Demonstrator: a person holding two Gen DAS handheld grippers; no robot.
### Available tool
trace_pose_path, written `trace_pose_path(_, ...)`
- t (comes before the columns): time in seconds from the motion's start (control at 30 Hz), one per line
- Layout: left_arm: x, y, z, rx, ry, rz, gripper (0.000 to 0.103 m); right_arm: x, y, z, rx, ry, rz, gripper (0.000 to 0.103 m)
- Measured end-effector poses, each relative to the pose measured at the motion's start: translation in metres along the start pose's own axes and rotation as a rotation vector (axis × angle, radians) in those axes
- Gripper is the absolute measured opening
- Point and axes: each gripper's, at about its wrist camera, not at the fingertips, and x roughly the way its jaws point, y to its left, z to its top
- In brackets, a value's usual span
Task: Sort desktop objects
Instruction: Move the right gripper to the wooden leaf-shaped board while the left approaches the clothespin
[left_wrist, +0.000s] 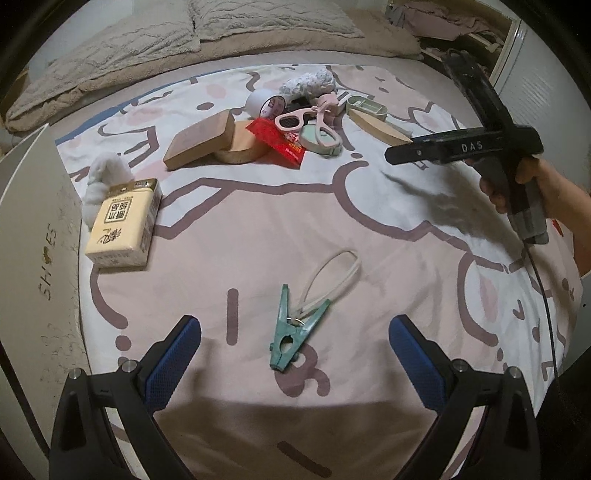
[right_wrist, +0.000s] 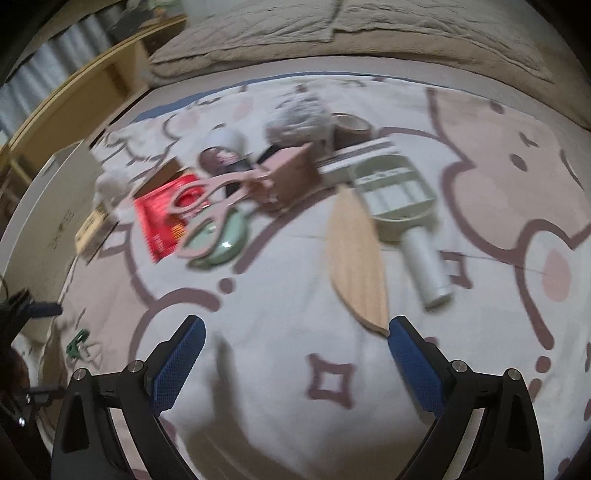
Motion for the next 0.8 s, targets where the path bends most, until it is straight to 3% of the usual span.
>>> trace_pose_path(0.33, 0.018, 0.018, -0.010, -0.040, 0.031, -0.026, 0.102, 0.009, -0.013, 0.015, 0.069, -0.010, -0.091, 0.098)
trace_pose_path(0.6, 0.022, 0.014, -0.016, 0.018, 0.051, -0.002, 0.103, 0.020, -0.008, 0.028, 0.013, -0.020, -0.161, 0.071)
trace_pose_path(0.8, 0.024, 0.017, -0.014, 0.028, 0.072, -0.016, 0.103, 0.026, -0.009, 0.035, 0.030, -0.027, -0.177, 0.058)
